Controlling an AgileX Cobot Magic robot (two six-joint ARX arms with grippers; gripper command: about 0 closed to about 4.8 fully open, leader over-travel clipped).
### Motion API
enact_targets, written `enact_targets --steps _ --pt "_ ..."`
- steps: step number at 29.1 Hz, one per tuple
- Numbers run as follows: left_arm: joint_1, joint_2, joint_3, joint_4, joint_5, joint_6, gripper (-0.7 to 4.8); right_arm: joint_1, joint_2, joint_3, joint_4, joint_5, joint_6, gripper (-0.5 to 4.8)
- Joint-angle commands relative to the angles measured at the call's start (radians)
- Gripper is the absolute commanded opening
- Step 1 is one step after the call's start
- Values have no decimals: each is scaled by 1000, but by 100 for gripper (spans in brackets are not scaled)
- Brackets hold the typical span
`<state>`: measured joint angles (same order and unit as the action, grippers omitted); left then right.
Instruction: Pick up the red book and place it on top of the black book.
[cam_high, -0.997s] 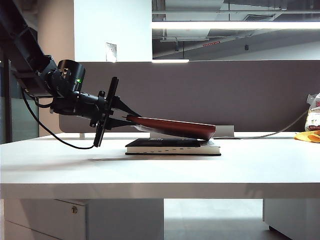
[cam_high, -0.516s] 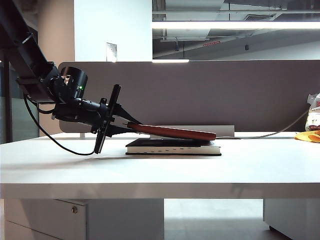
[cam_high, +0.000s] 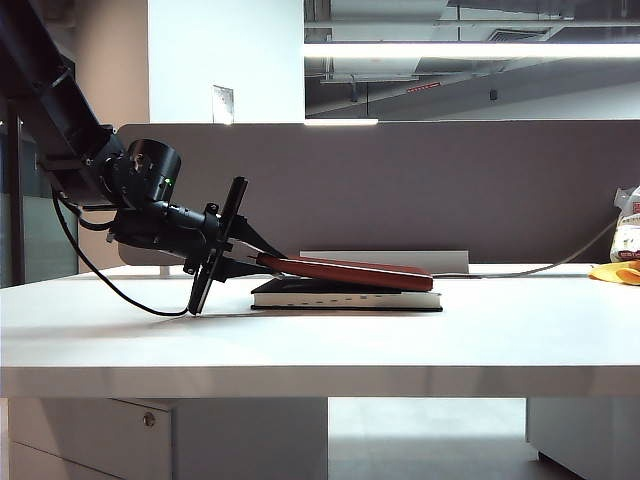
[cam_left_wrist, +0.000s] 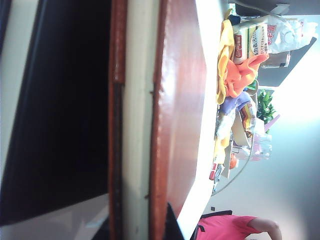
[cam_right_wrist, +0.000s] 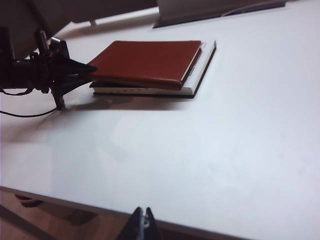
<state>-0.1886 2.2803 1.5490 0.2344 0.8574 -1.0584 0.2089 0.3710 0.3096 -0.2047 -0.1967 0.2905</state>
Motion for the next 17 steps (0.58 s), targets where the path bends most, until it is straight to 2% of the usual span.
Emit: enact_targets --steps 1,6,9,11,17 --pt "-1 -1 7 -16 -50 12 -6 31 105 82 25 11 1 -2" --pt "0 9 13 -10 -70 12 -6 82 207 168 54 12 1 -2" --pt "-4 51 103 -55 0 18 -6 90 218 181 62 16 1 -2" --pt "-8 58 149 -109 -9 60 -6 90 218 181 61 16 1 -2" --pt "-6 58 158 -161 -46 84 -6 89 219 181 61 19 1 -2"
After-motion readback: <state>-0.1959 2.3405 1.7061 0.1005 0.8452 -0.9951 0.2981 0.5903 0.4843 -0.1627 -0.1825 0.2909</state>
